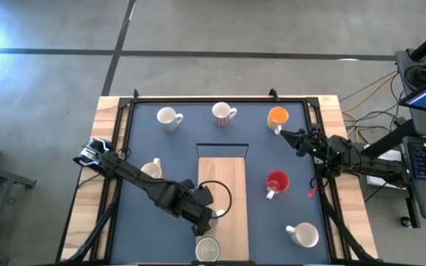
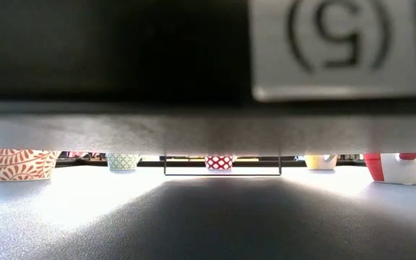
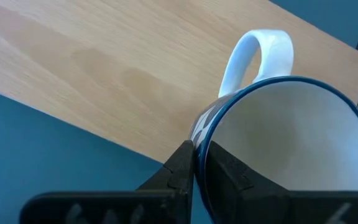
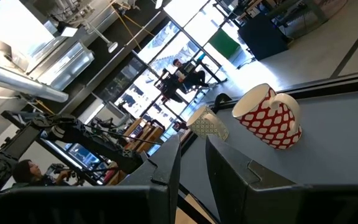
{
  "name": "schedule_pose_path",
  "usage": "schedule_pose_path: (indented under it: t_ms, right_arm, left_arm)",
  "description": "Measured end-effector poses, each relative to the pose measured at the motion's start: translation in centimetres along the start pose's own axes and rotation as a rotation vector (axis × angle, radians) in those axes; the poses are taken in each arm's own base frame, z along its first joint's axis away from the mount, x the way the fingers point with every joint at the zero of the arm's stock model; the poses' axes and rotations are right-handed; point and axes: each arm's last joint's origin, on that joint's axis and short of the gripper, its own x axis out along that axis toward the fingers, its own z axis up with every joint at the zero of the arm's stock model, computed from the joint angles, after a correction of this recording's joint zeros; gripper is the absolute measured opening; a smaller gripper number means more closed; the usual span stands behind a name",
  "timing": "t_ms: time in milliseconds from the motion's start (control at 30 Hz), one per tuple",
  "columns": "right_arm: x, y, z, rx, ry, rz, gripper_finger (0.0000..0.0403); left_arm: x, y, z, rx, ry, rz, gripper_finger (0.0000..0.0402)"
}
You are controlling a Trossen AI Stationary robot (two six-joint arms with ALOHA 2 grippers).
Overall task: Place coffee mugs
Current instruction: Put the blue mug on the shelf
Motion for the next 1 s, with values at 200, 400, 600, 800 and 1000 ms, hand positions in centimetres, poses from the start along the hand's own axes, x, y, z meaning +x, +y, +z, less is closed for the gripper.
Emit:
schedule_pose_path:
  t_ms: [200, 400, 600, 800, 1000]
  right_arm:
    - [0.00, 0.00, 0.00, 0.000, 0.000, 0.000, 0.0066]
    - [0.00, 0.00, 0.00, 0.000, 0.000, 0.000, 0.0066]
    - [0.00, -0.01, -0.01, 0.000, 0.000, 0.000, 0.0066]
    - [0.00, -0.01, -0.01, 0.000, 0.000, 0.000, 0.0066]
    - [0.00, 0.00, 0.00, 0.000, 0.000, 0.000, 0.0066]
  left_arm:
    - [-0.05, -0.03, 0.02, 0.000, 0.002, -0.003, 0.0017]
    - [-0.06, -0.18, -0.03, 0.003, 0.016, -0.025, 0.0018]
    - [-0.07, -0.22, -0.01, 0.006, 0.014, -0.029, 0.0018]
    - [-0.15, -0.39, 0.16, 0.019, 0.000, -0.045, 0.0019]
    - [-0.14, -0.41, 0.17, 0.015, 0.000, -0.047, 0.0028]
